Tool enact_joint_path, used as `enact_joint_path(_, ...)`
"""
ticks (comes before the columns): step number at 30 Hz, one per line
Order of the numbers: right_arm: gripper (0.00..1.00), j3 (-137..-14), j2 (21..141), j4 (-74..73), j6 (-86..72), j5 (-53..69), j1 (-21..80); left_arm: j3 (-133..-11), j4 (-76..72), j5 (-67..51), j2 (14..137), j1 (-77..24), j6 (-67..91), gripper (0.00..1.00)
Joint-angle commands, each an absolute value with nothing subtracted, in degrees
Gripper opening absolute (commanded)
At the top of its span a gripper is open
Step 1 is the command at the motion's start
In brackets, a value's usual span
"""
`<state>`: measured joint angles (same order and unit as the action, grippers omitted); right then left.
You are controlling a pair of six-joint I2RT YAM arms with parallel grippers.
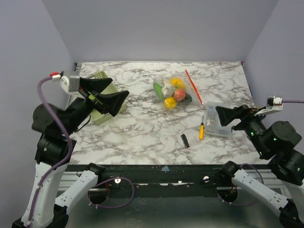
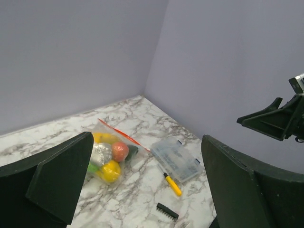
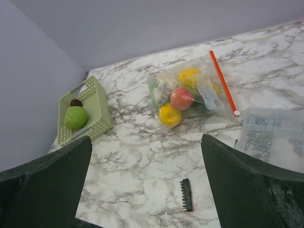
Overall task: Place the food in the zip-top bag and seal the zipper
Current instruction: Reset both arms
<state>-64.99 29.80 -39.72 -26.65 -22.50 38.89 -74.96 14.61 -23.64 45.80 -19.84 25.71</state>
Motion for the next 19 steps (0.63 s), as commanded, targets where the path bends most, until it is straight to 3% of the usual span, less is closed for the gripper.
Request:
enact_joint_path(1,1.00,-66.49,28.20,-39.01,-25.94,-27.13,38.88,-70.72,16.50,-16.32,36.18,-19.69,22.37,0.99)
enact_joint_path(6,1.00,-67.24,29.07,-37.40,-26.36,-30.40,38.86,-68.20,15.46,-10.69,29.63,-19.68,20.35,0.99)
enact_joint_path(19,1.00,-61.83,31.28,-31.86,-23.52,-32.20,38.89,-66.32,15.34,-5.89,28.36,-19.69,16.86,0.99)
